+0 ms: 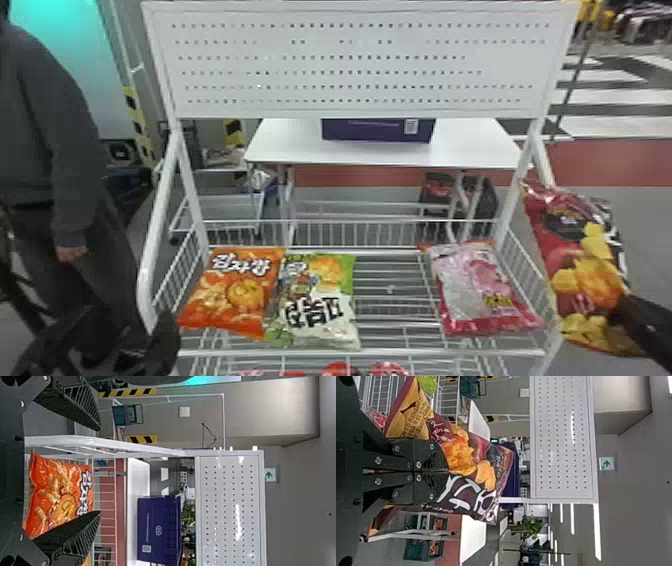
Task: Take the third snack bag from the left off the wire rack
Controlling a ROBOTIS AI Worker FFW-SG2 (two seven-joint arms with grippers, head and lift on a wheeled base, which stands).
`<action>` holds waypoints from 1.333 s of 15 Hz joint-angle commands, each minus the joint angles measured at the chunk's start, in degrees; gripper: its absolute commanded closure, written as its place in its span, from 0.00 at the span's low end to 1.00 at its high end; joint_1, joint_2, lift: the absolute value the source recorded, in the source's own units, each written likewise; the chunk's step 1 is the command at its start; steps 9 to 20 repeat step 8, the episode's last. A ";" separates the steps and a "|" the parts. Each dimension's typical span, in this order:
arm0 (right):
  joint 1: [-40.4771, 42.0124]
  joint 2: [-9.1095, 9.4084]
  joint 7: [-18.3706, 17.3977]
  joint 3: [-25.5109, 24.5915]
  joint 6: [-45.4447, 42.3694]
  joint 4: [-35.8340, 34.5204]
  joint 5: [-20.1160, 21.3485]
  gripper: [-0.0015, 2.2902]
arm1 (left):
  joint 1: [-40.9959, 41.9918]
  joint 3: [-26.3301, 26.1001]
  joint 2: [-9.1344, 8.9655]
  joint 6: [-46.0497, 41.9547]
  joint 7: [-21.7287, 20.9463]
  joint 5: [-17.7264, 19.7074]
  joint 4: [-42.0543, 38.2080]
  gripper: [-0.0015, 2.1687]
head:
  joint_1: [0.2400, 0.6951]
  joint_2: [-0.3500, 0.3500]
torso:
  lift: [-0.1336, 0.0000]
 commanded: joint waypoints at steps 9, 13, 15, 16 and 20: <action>-0.34 0.10 0.17 0.92 -1.15 0.79 -0.01 0.98 | 0.10 0.01 -0.34 0.00 0.00 -0.11 -0.09 0.07 | 0.57 0.50 | 1.00; -0.34 0.10 0.17 0.92 -1.15 0.79 -0.01 0.98 | 0.10 0.01 -0.34 0.00 0.00 -0.11 -0.09 0.07 | 0.57 0.50 | 1.00; -0.34 0.10 0.17 0.92 -1.15 0.79 -0.01 0.98 | 0.10 0.01 -0.34 0.00 0.00 -0.11 -0.09 0.07 | 0.57 0.50 | 1.00; -0.34 0.10 0.17 0.92 -1.15 0.79 -0.01 0.98 | 0.10 0.01 -0.34 0.00 0.00 -0.11 -0.09 0.07 | 0.57 0.50 | 1.00; -0.34 0.10 0.17 0.92 -1.15 0.79 -0.01 0.98 | 0.10 0.01 -0.34 0.00 0.00 -0.11 -0.09 0.07 | 0.57 0.50 | 1.00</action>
